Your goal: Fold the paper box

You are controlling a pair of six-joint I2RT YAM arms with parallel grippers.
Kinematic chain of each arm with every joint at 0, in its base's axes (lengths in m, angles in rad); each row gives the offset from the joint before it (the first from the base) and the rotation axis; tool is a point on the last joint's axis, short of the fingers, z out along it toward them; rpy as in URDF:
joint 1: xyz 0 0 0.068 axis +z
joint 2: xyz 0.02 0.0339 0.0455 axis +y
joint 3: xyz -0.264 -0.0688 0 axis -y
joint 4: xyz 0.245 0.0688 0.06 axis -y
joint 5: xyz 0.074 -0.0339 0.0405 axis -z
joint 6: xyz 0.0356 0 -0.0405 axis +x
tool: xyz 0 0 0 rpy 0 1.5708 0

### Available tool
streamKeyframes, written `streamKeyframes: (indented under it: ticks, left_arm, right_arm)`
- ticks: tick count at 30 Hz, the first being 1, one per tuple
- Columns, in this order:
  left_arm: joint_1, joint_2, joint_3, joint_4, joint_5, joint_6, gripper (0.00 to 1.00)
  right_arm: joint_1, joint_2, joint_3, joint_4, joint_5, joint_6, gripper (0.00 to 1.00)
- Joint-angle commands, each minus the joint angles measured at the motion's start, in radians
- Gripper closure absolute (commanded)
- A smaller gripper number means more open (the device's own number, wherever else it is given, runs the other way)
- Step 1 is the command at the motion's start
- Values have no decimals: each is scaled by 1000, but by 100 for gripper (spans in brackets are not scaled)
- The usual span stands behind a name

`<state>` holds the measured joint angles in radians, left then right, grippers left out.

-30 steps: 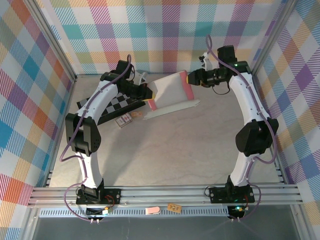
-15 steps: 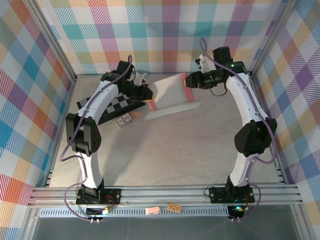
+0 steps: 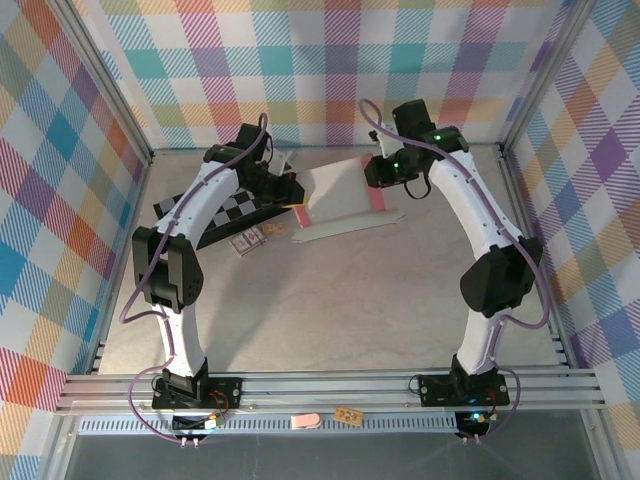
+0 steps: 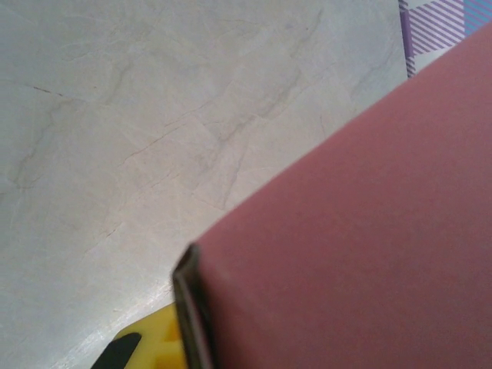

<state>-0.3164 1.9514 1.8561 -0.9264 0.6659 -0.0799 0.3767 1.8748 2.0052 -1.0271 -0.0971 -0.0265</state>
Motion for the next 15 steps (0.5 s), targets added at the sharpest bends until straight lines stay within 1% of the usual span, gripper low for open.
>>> streamKeyframes:
  ticks: [1,5,6,7,9,13,15]
  left_arm:
    - [-40,-35,63,44,79,20,100]
    - [-65,-37,71,44,41,16,100]
    - [-71,-37,73,46,32,14,100]
    - [-74,-37,74,47,25,11,100]
    - [-81,-40,74,53,9,6,100]
    - [-84,-54,64,82,-1,-12,100]
    - [-84,-63,60,99,-2,-22,100]
  right_arm:
    - [62,4,8,-50,162,-19,80]
    - [109,-4,-23,-27,330,6,94]
    - [124,-7,-34,-16,403,16,98]
    - [136,-10,-40,-11,451,22,100]
    - [155,-19,-55,6,512,32,100]
    - [155,-23,-67,6,463,33,100]
    - [152,-18,-70,-3,422,39,96]
